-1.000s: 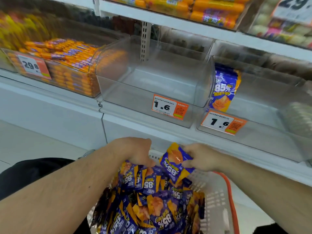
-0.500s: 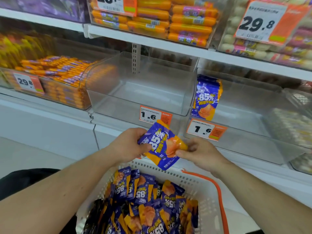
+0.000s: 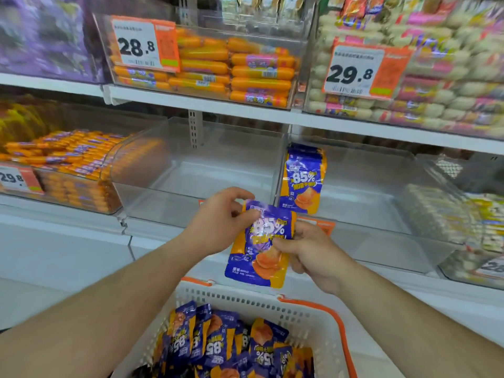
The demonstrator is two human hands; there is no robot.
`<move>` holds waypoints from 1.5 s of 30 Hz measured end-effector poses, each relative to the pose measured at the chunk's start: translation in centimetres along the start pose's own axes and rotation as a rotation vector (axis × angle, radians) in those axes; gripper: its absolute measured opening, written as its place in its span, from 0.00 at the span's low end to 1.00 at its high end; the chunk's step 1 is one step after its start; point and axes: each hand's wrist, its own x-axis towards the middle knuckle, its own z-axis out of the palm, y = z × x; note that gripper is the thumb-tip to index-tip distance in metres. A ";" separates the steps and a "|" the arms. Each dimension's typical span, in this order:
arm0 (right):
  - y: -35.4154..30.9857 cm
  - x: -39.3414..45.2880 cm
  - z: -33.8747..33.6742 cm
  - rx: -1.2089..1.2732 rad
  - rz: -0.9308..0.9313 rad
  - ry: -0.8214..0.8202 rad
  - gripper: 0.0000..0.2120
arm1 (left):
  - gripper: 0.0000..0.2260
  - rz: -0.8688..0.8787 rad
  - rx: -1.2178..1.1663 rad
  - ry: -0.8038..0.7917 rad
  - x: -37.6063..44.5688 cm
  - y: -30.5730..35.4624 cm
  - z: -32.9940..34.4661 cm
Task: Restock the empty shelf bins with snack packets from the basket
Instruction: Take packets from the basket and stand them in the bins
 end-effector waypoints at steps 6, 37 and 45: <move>-4.4 0.1 -5.5 0.306 0.125 0.108 0.11 | 0.08 0.040 0.091 0.154 4.1 0.4 2.3; -3.9 11.8 -8.8 -0.440 0.081 0.523 0.12 | 0.22 0.198 1.147 0.011 4.7 -1.1 5.3; -4.6 10.2 -8.6 -0.436 0.116 0.521 0.21 | 0.24 0.160 1.181 -0.033 4.5 -0.7 5.2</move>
